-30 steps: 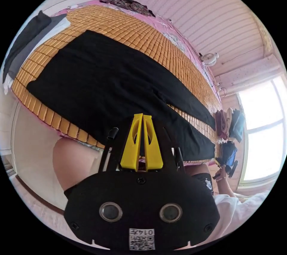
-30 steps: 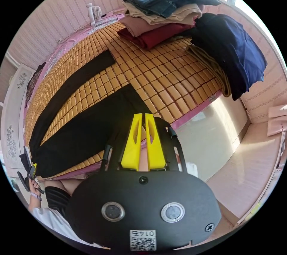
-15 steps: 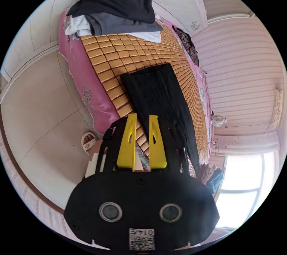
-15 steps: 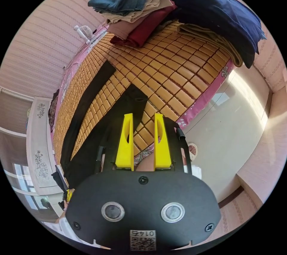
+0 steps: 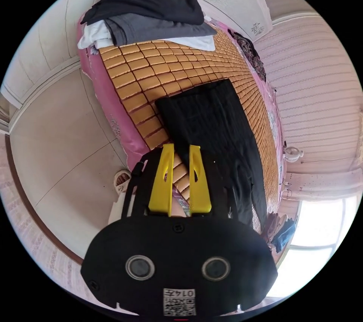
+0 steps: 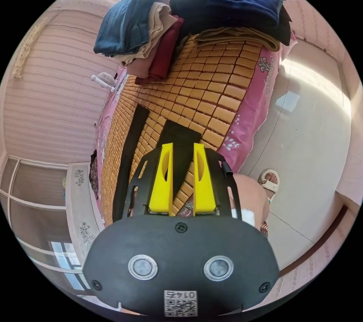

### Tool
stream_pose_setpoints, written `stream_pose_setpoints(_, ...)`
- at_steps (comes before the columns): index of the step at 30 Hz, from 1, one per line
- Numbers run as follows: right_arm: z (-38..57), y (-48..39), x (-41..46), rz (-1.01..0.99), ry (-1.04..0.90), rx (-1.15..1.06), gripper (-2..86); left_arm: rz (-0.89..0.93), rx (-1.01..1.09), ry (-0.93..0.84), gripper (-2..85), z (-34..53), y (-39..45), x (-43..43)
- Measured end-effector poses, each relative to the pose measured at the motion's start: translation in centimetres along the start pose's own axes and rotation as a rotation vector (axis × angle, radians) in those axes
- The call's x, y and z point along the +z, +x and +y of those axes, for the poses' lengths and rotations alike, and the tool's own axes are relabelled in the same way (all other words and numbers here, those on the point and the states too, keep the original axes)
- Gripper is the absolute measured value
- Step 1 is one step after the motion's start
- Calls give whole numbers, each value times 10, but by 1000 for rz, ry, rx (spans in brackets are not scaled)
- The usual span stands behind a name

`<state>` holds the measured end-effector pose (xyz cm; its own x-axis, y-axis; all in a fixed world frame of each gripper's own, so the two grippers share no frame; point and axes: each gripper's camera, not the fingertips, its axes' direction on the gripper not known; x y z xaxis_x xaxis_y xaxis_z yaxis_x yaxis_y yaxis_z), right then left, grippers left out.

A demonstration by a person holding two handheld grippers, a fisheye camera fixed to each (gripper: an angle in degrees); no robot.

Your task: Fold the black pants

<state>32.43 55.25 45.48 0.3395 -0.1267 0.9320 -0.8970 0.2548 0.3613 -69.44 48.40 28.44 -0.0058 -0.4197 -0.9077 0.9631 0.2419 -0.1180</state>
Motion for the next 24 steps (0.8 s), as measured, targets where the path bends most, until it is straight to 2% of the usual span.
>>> stream_pose_setpoints(2,-6,-3,9,2,-62,-25,89,-14,27,-28,3,-3,2,-1)
stream_pose_setpoints(6,-10,-14,24,42,-127,-71,75,1,47,-49,-8,-6,5,-7)
stream_pose_setpoints(8,-11,-18,37,31,-197,-84,41,0,75,-47,-9,-5,9,-12)
stream_pose_setpoints(14,-8,-27,34,107,-173,-129,6,-5,135,-57,-10,-3,11,-30)
stream_pose_setpoints(19,-6,-28,22,154,-134,-187,22,-20,143,-67,-10,-1,6,-38)
stream_pose_setpoints(24,-8,-40,28,250,-146,-294,83,-61,132,-68,-10,2,7,-46)
